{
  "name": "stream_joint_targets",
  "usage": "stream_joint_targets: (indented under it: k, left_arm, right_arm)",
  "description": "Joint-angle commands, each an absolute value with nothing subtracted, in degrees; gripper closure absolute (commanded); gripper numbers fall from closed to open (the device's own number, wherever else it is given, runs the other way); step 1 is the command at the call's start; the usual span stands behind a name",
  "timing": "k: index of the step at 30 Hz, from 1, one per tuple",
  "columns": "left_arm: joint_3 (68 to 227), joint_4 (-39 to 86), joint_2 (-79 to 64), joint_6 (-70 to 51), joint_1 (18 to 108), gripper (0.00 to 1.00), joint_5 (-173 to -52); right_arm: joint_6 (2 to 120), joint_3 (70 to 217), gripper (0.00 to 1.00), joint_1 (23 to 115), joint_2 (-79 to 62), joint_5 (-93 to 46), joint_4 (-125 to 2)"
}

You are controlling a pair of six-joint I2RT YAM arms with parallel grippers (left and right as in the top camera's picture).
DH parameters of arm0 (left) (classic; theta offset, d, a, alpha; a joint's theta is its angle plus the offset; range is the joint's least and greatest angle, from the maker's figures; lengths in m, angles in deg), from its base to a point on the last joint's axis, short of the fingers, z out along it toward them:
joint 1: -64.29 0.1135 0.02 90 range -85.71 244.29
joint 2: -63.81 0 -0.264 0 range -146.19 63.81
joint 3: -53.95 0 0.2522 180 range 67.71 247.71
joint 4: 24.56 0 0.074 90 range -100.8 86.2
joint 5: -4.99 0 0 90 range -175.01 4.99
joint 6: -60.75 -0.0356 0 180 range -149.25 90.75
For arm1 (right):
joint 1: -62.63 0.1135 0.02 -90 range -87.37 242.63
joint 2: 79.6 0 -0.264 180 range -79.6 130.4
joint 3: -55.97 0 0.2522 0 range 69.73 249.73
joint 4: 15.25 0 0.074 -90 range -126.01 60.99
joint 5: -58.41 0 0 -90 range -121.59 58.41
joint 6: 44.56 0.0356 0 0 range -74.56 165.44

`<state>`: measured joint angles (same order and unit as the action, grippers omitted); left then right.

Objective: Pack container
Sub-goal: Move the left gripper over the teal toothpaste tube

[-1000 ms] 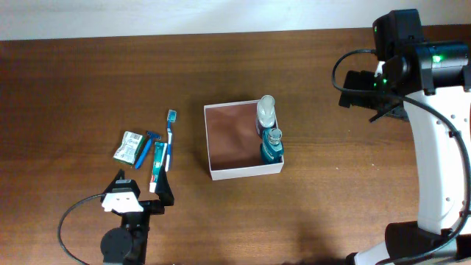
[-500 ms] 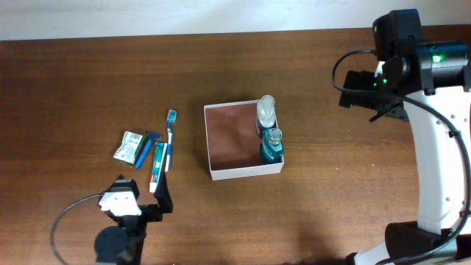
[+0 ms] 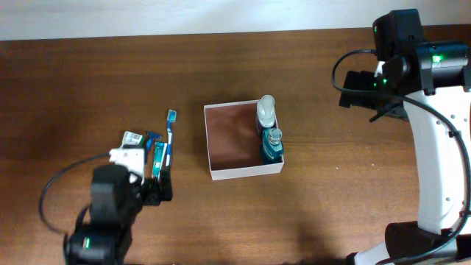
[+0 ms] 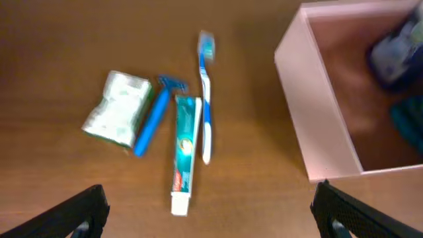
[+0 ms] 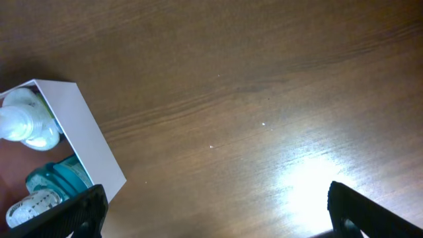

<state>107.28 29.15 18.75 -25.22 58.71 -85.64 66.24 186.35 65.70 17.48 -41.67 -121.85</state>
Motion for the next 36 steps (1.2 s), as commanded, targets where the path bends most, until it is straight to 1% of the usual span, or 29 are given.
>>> stream_joint_targets:
  k: [1, 8, 13, 16, 20, 24, 25, 26, 36]
  left_arm:
    - [110.7, 29.6, 11.7, -26.3, 58.8, 0.01, -88.3]
    - [110.7, 27.6, 1.9, -26.3, 58.8, 0.01, -88.4]
    - [110.7, 27.2, 0.0, -26.3, 58.8, 0.01, -88.0]
    - [110.7, 27.2, -0.7, -26.3, 58.8, 0.01, -84.7]
    - [110.7, 27.2, -2.5, -26.3, 58.8, 0.09, -83.2]
    - [110.7, 26.9, -4.5, -26.3, 58.8, 0.30, -83.1]
    - [110.7, 26.9, -5.0, -26.3, 58.8, 0.41, -83.1]
    - [110.7, 26.8, -5.3, -26.3, 58.8, 0.45, -83.1]
    - [110.7, 26.8, -6.1, -26.3, 58.8, 0.44, -83.1]
  right_arm:
    - [66.2, 186.7, 0.02, 65.5, 17.4, -42.6, -121.8]
    - [66.2, 186.7, 0.01, 65.5, 17.4, -42.6, -121.8]
    - [66.2, 186.7, 0.02, 65.5, 17.4, -42.6, -121.8]
    - [66.2, 186.7, 0.02, 65.5, 17.4, -42.6, -121.8]
    - [66.2, 186.7, 0.02, 65.5, 17.4, -42.6, -121.8]
    - [66.2, 186.7, 0.02, 65.5, 17.4, -42.6, -121.8]
    - [66.2, 186.7, 0.02, 65.5, 17.4, -42.6, -121.8]
    - [66.2, 186.7, 0.02, 65.5, 17.4, -42.6, -121.8]
    - [66.2, 186.7, 0.02, 65.5, 17.4, -42.6, -121.8]
